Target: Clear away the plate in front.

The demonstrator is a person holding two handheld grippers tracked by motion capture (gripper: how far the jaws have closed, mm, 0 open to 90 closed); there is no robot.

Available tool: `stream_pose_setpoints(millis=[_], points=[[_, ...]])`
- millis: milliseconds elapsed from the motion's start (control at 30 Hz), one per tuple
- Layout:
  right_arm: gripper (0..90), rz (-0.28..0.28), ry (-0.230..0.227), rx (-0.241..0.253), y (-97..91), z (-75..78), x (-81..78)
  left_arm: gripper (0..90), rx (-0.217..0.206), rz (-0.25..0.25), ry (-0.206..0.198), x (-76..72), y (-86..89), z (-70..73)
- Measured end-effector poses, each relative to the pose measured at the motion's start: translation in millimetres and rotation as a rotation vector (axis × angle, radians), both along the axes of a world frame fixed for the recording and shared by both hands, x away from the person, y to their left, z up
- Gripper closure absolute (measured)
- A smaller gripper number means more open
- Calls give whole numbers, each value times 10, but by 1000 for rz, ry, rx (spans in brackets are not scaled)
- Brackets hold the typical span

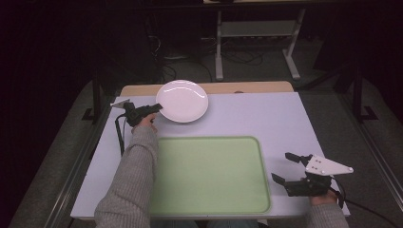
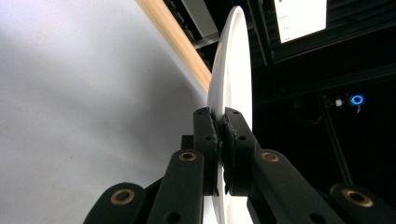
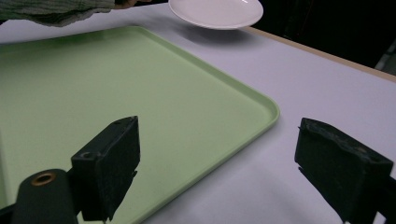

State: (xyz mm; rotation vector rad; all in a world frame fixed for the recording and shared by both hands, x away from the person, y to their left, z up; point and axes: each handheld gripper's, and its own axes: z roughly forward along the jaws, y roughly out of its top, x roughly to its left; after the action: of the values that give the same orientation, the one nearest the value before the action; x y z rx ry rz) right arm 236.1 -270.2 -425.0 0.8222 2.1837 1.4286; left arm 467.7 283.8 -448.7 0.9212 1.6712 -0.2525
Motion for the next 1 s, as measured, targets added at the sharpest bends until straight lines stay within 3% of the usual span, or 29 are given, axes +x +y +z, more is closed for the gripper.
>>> stream_pose_setpoints(millis=[300, 700, 1000], points=[[135, 2, 0, 1, 0, 3, -8, 859, -20, 3, -28, -153, 106, 71], [135, 6, -1, 3, 2, 7, -20, 860, -11, 2, -41, -359, 197, 130], [134, 7, -1, 0, 15, 7, -24, 874, -33, -56, -78, -538, 270, 135]])
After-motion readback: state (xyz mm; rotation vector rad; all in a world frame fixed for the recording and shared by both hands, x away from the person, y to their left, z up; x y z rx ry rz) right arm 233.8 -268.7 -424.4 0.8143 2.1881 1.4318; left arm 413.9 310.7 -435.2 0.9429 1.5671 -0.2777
